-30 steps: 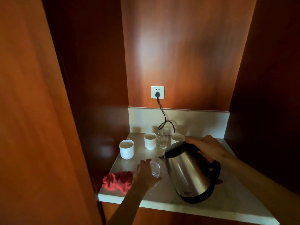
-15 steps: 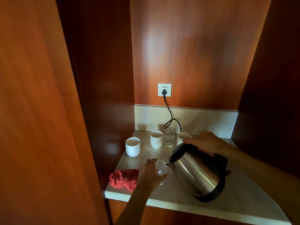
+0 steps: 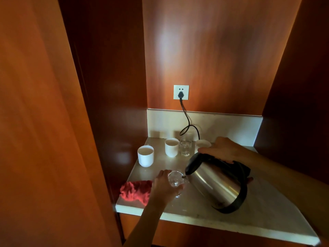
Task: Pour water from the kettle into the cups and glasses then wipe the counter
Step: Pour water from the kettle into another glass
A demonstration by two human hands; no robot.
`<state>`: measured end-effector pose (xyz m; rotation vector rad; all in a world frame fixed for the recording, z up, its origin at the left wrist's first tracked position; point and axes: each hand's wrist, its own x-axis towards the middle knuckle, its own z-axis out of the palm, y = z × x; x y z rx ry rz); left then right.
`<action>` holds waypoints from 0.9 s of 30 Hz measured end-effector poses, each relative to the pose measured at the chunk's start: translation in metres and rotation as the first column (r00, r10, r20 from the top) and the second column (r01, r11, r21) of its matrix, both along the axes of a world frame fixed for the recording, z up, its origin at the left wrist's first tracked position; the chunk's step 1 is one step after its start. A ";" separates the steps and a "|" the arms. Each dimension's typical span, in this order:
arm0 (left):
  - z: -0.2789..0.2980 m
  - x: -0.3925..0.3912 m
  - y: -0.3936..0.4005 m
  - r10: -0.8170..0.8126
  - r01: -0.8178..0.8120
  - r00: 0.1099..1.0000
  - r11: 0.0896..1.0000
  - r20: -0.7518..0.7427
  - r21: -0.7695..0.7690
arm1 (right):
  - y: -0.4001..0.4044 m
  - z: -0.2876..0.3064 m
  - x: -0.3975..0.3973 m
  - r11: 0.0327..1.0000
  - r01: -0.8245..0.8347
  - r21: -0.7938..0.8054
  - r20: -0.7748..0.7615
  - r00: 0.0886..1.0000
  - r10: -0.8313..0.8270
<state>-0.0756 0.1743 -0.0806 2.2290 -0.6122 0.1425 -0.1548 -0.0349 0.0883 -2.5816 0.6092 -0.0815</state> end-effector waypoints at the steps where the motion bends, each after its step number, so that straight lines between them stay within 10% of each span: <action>1: 0.000 0.000 0.000 -0.003 0.003 1.000 1.000 0.001 0.001 | 0.000 0.001 0.001 0.999 -0.011 -0.033 -0.011 1.000 0.011; 27: 0.005 -0.002 0.004 -0.046 0.046 0.998 0.999 -0.031 0.006 | 0.025 0.033 0.036 0.932 -0.256 -0.257 -0.251 0.949 0.191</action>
